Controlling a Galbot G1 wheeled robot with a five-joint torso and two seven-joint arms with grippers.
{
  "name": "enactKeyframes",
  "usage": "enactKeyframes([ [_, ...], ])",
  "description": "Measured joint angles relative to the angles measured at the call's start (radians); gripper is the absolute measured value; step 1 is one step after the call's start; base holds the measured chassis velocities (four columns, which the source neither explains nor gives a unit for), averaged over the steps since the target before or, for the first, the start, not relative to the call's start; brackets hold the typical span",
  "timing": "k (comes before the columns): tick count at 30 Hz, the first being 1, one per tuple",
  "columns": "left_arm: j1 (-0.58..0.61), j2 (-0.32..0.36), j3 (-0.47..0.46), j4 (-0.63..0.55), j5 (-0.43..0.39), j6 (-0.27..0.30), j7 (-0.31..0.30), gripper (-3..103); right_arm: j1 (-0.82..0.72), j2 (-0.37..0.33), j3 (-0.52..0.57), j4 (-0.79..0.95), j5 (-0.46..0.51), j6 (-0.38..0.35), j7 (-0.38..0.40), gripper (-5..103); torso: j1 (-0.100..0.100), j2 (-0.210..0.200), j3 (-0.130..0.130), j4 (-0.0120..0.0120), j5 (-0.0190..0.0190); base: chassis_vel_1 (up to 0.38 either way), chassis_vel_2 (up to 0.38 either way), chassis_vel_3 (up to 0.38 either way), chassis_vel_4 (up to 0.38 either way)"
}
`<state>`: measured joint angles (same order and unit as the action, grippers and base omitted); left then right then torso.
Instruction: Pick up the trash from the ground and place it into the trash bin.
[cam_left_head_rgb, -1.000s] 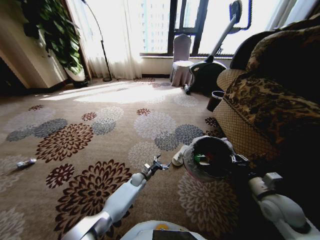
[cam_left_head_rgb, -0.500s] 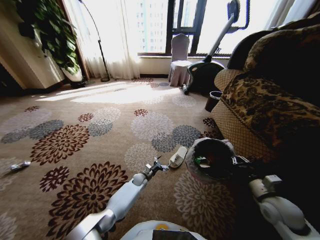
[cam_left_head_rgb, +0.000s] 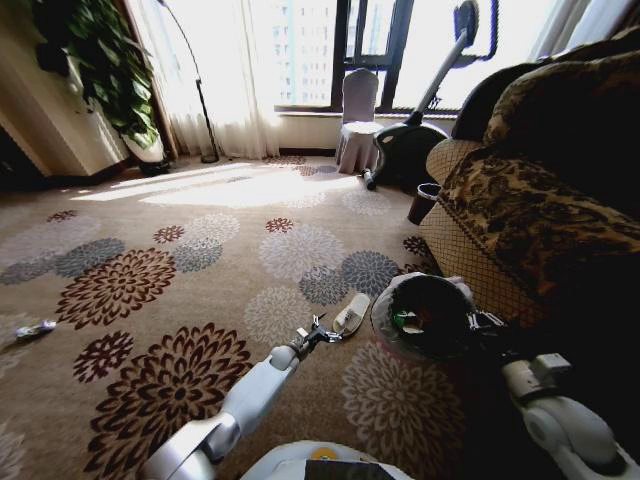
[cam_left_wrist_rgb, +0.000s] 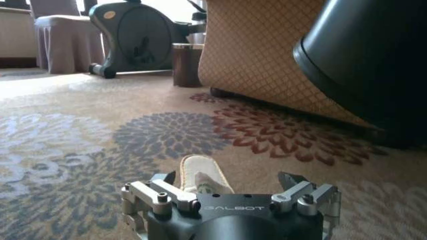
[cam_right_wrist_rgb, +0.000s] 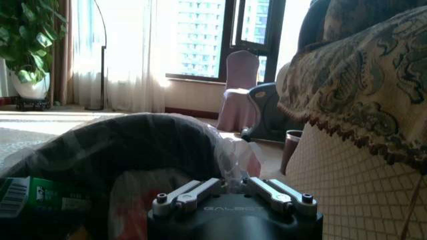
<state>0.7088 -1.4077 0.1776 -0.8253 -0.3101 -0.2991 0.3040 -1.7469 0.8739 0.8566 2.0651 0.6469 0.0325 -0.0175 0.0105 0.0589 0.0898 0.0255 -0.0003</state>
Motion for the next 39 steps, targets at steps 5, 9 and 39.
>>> enactKeyframes([
  [5,-0.085,-0.014,0.022,0.104,0.012,-0.009,0.022,100,-0.004,0.006,0.002,0.005,-0.005,0.001,-0.001,0,0.0,0.0,0.0,0.0004,-0.0002,-0.01,-0.009,0.005,0.005],
  [9,-0.091,-0.018,0.021,0.112,0.013,-0.009,0.025,100,-0.005,0.011,0.002,0.011,0.008,0.001,-0.001,0,0.0,0.0,0.0,0.0008,0.0005,0.0,0.0,0.0,0.0],
  [39,-0.145,-0.187,-0.06,0.384,0.07,0.096,-0.043,66,-0.065,0.066,0.03,0.056,-0.02,0.052,-0.001,0,0.0,0.0,0.0,0.0003,0.0003,-0.022,0.024,0.028,-0.022],
])
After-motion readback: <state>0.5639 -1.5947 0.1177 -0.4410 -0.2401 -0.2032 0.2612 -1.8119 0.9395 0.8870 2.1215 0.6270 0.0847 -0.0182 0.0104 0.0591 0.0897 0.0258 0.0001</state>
